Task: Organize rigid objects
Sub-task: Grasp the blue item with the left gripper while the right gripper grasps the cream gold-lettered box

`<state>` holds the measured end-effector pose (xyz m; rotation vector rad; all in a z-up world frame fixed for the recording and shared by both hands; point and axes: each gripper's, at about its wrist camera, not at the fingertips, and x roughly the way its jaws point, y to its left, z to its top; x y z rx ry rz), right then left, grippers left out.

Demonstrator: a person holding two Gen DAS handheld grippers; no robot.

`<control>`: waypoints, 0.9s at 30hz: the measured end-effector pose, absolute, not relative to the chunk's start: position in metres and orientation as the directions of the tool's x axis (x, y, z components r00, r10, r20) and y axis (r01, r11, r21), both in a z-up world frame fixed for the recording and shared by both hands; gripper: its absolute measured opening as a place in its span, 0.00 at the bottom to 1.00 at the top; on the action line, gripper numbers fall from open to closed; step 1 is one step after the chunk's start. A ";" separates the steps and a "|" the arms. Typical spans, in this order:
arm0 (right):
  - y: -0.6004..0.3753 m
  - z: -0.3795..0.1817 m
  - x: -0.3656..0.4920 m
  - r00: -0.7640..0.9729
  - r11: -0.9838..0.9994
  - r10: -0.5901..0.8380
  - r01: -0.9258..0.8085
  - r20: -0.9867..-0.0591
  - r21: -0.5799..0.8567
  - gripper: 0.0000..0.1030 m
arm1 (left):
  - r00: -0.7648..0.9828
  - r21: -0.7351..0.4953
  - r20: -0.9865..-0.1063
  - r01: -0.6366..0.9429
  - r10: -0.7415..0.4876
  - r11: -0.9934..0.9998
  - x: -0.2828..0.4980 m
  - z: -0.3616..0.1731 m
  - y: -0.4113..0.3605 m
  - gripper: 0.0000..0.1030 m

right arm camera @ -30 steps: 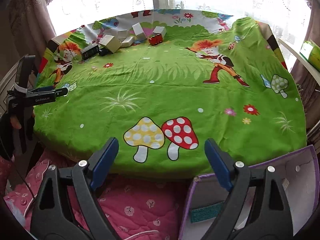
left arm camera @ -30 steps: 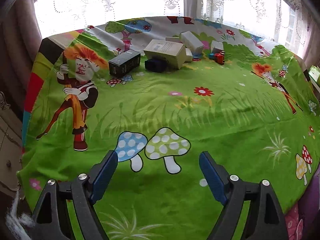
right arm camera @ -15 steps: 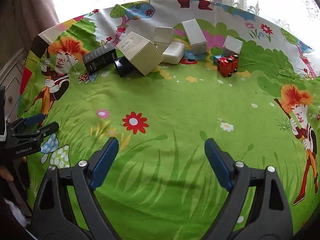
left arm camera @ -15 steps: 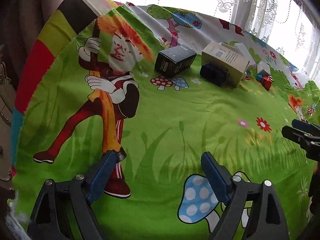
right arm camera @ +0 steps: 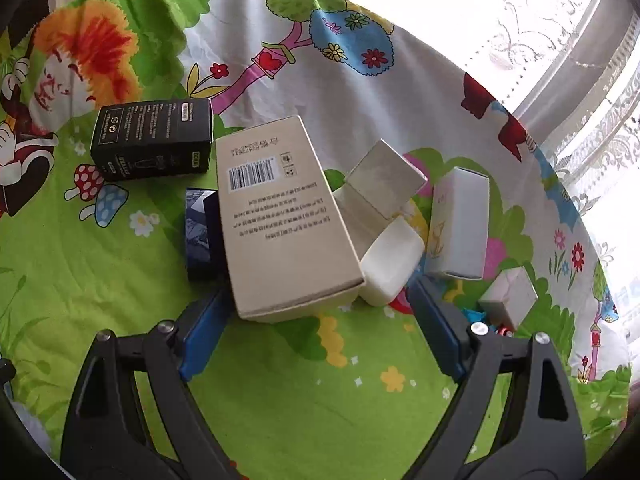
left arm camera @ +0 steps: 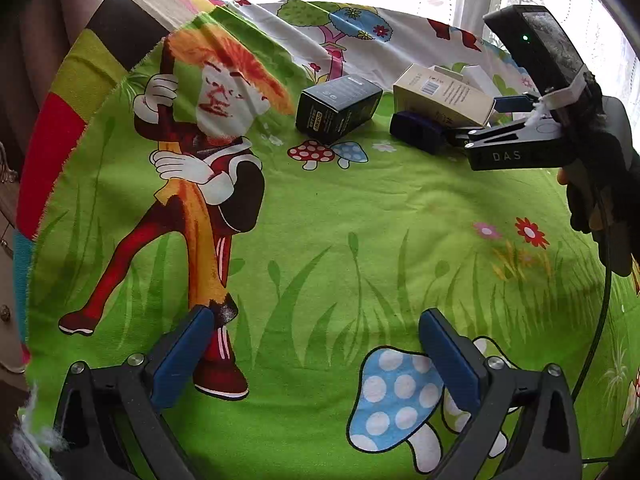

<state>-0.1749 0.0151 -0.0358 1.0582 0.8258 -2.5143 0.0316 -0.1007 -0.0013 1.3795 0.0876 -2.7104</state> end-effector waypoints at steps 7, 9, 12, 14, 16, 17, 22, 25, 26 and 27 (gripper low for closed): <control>0.047 -0.003 -0.153 -0.563 -0.845 -0.391 0.533 -0.728 0.042 0.53 | -0.585 -0.005 -0.809 0.114 -0.064 -0.993 0.032 -0.001 -0.100 1.00; 0.073 0.000 -0.141 -0.481 -0.833 -0.493 0.502 -0.725 0.233 0.53 | -0.584 -0.005 -0.809 0.114 -0.063 -0.993 0.033 -0.001 -0.100 1.00; 0.119 -0.015 -0.125 -0.382 -0.807 -0.585 0.365 -0.715 0.465 0.55 | -0.584 -0.004 -0.809 0.114 -0.064 -0.993 0.033 -0.001 -0.099 1.00; 0.141 -0.027 -0.109 -0.384 -0.845 -0.534 0.278 -0.753 0.457 0.60 | -0.584 -0.004 -0.809 0.114 -0.064 -0.993 0.034 -0.001 -0.099 1.00; 0.155 -0.024 -0.094 -0.474 -0.898 -0.438 0.266 -0.764 0.349 0.80 | -0.585 -0.005 -0.809 0.114 -0.063 -0.993 0.034 -0.001 -0.099 1.00; 0.163 -0.020 -0.088 -0.523 -0.917 -0.397 0.260 -0.754 0.303 0.80 | -0.584 -0.005 -0.809 0.114 -0.063 -0.993 0.034 -0.001 -0.099 1.00; 0.161 0.002 -0.073 -0.621 -0.947 -0.258 0.314 -0.740 0.068 0.81 | -0.584 -0.005 -0.809 0.114 -0.063 -0.994 0.034 -0.001 -0.099 1.00; 0.126 0.008 -0.073 -0.653 -0.905 -0.225 0.414 -0.723 -0.092 0.86 | -0.585 -0.005 -0.809 0.113 -0.062 -0.994 0.034 -0.002 -0.098 1.00; 0.118 0.007 -0.076 -0.655 -0.890 -0.230 0.440 -0.719 -0.116 0.88 | -0.585 -0.005 -0.809 0.113 -0.062 -0.994 0.034 -0.002 -0.097 1.00; 0.111 0.003 -0.083 -0.648 -0.879 -0.236 0.459 -0.725 -0.125 0.90 | -0.585 -0.005 -0.809 0.113 -0.062 -0.994 0.034 -0.002 -0.098 1.00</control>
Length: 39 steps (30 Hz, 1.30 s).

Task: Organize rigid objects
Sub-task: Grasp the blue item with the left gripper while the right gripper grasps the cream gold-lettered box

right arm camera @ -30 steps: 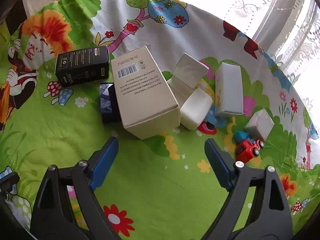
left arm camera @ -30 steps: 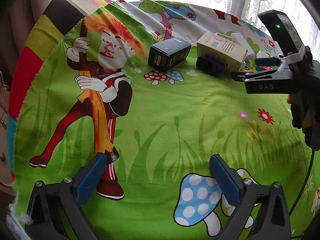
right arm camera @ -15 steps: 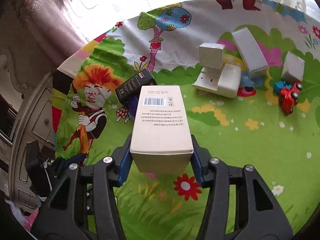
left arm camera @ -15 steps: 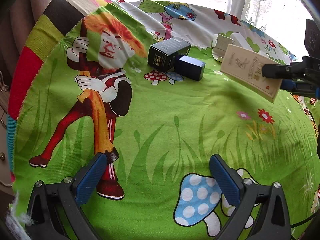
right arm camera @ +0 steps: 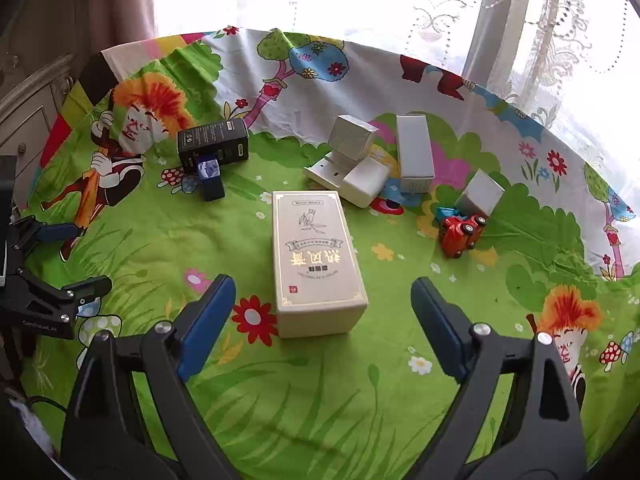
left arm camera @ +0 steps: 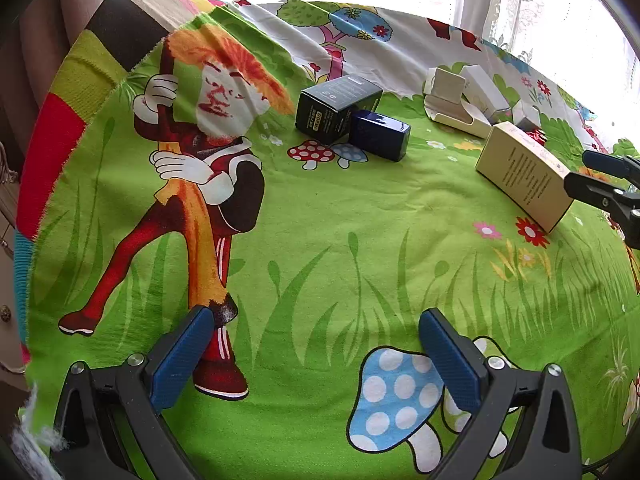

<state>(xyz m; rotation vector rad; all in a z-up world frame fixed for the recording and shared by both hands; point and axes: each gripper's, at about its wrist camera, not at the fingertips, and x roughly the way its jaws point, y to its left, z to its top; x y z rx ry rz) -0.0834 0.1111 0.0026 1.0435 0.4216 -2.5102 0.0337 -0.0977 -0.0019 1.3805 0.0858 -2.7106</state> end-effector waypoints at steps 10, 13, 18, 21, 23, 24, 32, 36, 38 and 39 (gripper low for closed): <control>0.113 -0.046 -0.129 -0.545 -0.895 -0.261 0.446 -0.797 -0.012 0.54 | -0.584 -0.005 -0.809 0.113 -0.063 -0.994 0.033 -0.002 -0.098 1.00; 0.125 -0.043 -0.104 -0.573 -0.894 -0.224 0.443 -0.788 -0.068 0.53 | -0.583 -0.005 -0.810 0.115 -0.063 -0.993 0.033 -0.002 -0.097 1.00; 0.160 -0.042 -0.058 -0.593 -0.896 -0.177 0.427 -0.786 -0.120 0.53 | -0.535 -0.009 -0.840 0.175 -0.087 -0.985 0.024 -0.001 -0.095 1.00; 0.173 -0.042 -0.042 -0.605 -0.912 -0.212 0.404 -0.768 -0.067 0.54 | -0.484 -0.040 -0.870 0.263 -0.096 -0.964 0.004 0.000 -0.091 1.00; 0.167 -0.040 -0.042 -0.609 -0.912 -0.200 0.402 -0.768 -0.081 0.53 | -0.491 -0.099 -0.869 0.302 -0.066 -0.948 -0.010 0.003 -0.081 1.00; 0.165 -0.039 -0.043 -0.614 -0.911 -0.191 0.401 -0.766 -0.094 0.53 | -0.495 -0.127 -0.867 0.322 -0.052 -0.938 -0.019 0.004 -0.075 1.00; 0.172 -0.041 -0.047 -0.590 -0.917 -0.237 0.399 -0.772 -0.024 0.54 | -0.462 -0.027 -0.852 0.510 -0.247 -0.859 -0.121 -0.002 -0.048 0.99; 0.173 -0.041 -0.047 -0.591 -0.917 -0.234 0.399 -0.772 -0.028 0.54 | -0.479 0.008 -0.814 0.556 -0.328 -0.831 -0.140 -0.004 -0.049 0.79; 0.173 -0.041 -0.047 -0.592 -0.916 -0.232 0.399 -0.772 -0.030 0.54 | -0.516 -0.004 -0.805 0.496 -0.291 -0.869 -0.132 0.003 -0.043 0.28; 0.173 -0.041 -0.047 -0.591 -0.916 -0.235 0.399 -0.772 -0.027 0.54 | -0.531 -0.044 -0.818 0.443 -0.222 -0.896 -0.123 0.004 -0.041 0.27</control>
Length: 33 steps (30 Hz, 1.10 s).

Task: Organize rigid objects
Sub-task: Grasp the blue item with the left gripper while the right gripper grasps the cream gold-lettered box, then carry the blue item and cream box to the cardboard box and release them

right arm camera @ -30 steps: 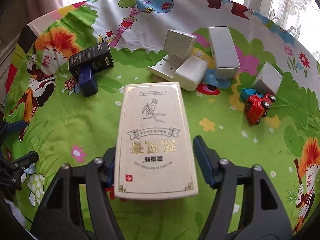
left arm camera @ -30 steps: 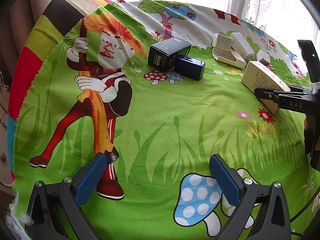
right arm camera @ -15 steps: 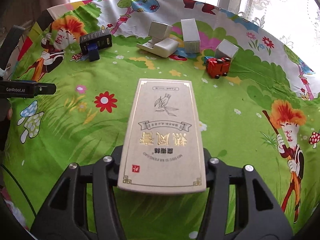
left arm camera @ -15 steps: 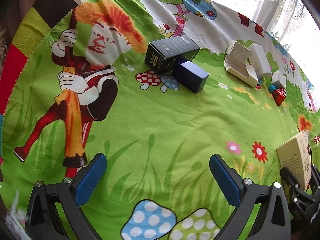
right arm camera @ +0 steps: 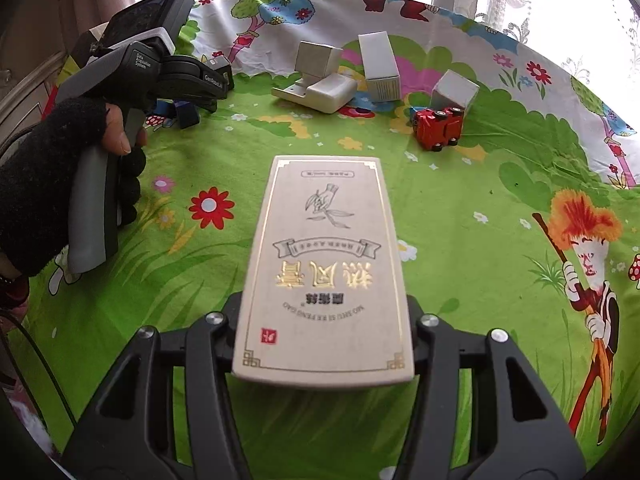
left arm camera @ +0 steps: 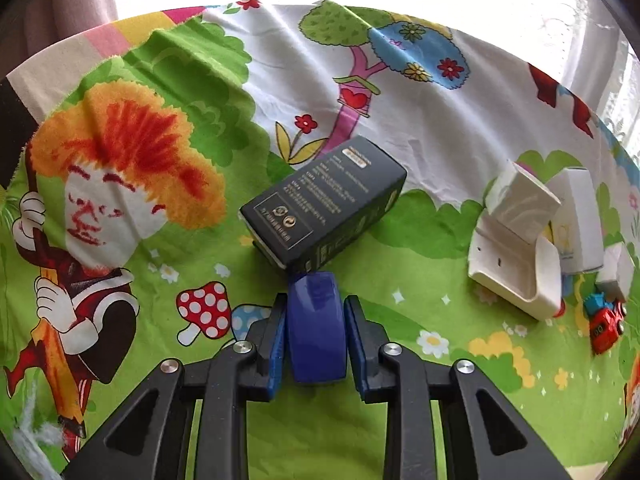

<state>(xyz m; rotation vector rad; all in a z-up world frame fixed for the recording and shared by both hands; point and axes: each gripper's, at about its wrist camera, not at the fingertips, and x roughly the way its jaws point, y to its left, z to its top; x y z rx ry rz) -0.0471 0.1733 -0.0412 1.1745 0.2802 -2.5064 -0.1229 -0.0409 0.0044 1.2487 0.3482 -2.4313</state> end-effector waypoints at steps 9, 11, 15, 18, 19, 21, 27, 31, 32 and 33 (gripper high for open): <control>0.173 -0.042 -0.048 -0.590 -0.917 -0.237 0.399 -0.772 -0.023 0.55 | -0.629 -0.046 -0.776 0.145 -0.056 -0.988 0.021 0.004 -0.056 0.27; 0.172 -0.042 -0.047 -0.589 -0.917 -0.239 0.399 -0.772 -0.021 0.55 | -0.625 -0.041 -0.780 0.122 -0.044 -0.992 0.032 0.003 -0.063 0.27; 0.172 -0.043 -0.048 -0.589 -0.917 -0.240 0.399 -0.772 -0.020 0.55 | -0.637 -0.049 -0.771 0.091 -0.021 -0.995 0.040 0.004 -0.078 0.29; 0.173 -0.042 -0.048 -0.589 -0.917 -0.240 0.399 -0.772 -0.020 0.56 | -0.644 -0.108 -0.765 0.098 0.020 -0.989 0.041 0.005 -0.087 0.32; 0.172 -0.042 -0.048 -0.589 -0.917 -0.240 0.399 -0.772 -0.019 0.56 | -0.645 -0.116 -0.764 0.102 0.023 -0.988 0.040 0.005 -0.087 0.33; 0.172 -0.042 -0.048 -0.589 -0.917 -0.240 0.398 -0.772 -0.019 0.56 | -0.642 -0.105 -0.767 0.108 0.011 -0.989 0.044 0.005 -0.085 0.40; 0.173 -0.042 -0.049 -0.588 -0.917 -0.241 0.398 -0.772 -0.017 0.56 | -0.634 -0.047 -0.773 0.093 -0.022 -0.995 0.048 0.004 -0.078 0.48; 0.173 -0.043 -0.048 -0.588 -0.917 -0.242 0.399 -0.772 -0.016 0.56 | -0.629 0.007 -0.775 0.097 -0.067 -0.995 0.047 0.004 -0.071 0.44; 0.173 -0.043 -0.048 -0.589 -0.917 -0.241 0.399 -0.772 -0.018 0.56 | -0.632 0.015 -0.772 0.082 -0.063 -0.997 0.047 0.004 -0.068 0.27; 0.173 -0.043 -0.048 -0.589 -0.917 -0.240 0.399 -0.772 -0.019 0.55 | -0.633 0.036 -0.770 0.078 -0.078 -0.996 0.046 0.004 -0.065 0.28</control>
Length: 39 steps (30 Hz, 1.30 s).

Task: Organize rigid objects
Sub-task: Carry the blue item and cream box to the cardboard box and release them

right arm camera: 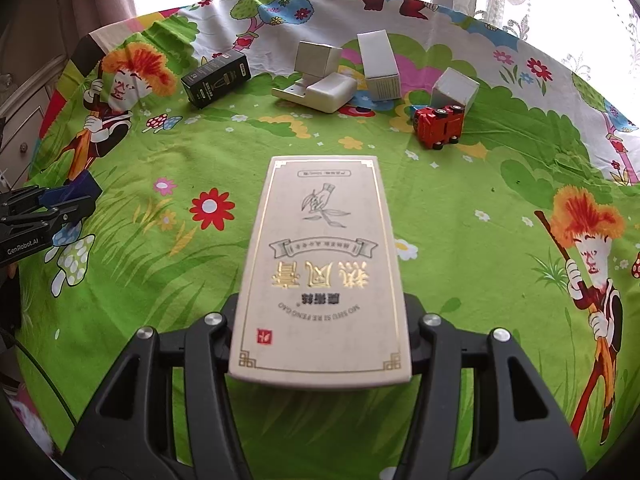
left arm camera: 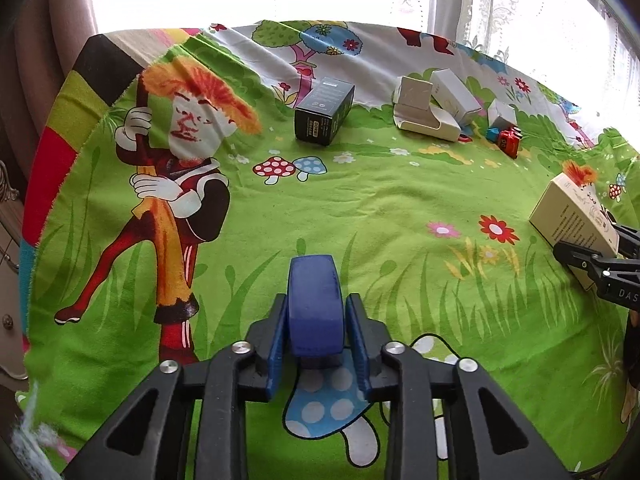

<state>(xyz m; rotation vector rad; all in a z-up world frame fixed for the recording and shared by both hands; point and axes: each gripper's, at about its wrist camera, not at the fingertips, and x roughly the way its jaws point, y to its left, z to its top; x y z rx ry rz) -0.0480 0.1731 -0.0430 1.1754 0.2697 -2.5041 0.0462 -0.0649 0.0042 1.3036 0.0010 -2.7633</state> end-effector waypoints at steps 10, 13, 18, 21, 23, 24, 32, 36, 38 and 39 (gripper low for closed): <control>0.171 -0.033 -0.002 -0.599 -0.938 -0.255 0.345 -0.759 0.042 0.53 | -0.636 0.026 -0.771 0.026 -0.037 -0.999 0.094 0.010 -0.053 0.27; 0.167 -0.030 0.026 -0.613 -0.944 -0.239 0.328 -0.753 0.032 0.53 | -0.635 0.001 -0.772 0.023 -0.016 -1.000 0.108 0.012 -0.052 0.27; 0.169 -0.025 0.071 -0.619 -0.949 -0.239 0.310 -0.748 0.046 0.53 | -0.657 -0.009 -0.754 -0.016 0.018 -1.000 0.131 0.025 -0.041 0.27; 0.168 -0.021 0.101 -0.630 -0.948 -0.217 0.318 -0.746 0.007 0.53 | -0.666 -0.014 -0.745 -0.051 0.044 -0.999 0.147 0.033 -0.030 0.27; 0.172 -0.016 0.119 -0.633 -0.948 -0.224 0.319 -0.741 0.015 0.53 | -0.665 -0.026 -0.744 -0.070 0.066 -0.997 0.156 0.036 -0.022 0.27; 0.174 -0.012 0.127 -0.637 -0.949 -0.225 0.315 -0.738 0.017 0.53 | -0.662 -0.035 -0.745 -0.079 0.079 -0.996 0.160 0.037 -0.019 0.27; 0.204 0.012 0.180 -0.681 -0.962 -0.192 0.272 -0.707 -0.001 0.54 | -0.662 -0.043 -0.738 -0.154 0.136 -0.987 0.184 0.050 0.013 0.27; 0.224 0.018 0.200 -0.700 -0.973 -0.179 0.231 -0.691 0.018 0.54 | -0.666 -0.038 -0.730 -0.182 0.151 -0.983 0.191 0.058 0.025 0.27; 0.231 0.019 0.209 -0.705 -0.976 -0.171 0.219 -0.689 0.018 0.54 | -0.668 -0.036 -0.727 -0.192 0.157 -0.981 0.195 0.062 0.030 0.27; 0.234 0.020 0.213 -0.706 -0.976 -0.168 0.215 -0.688 0.018 0.54 | -0.669 -0.035 -0.726 -0.197 0.160 -0.980 0.197 0.063 0.032 0.27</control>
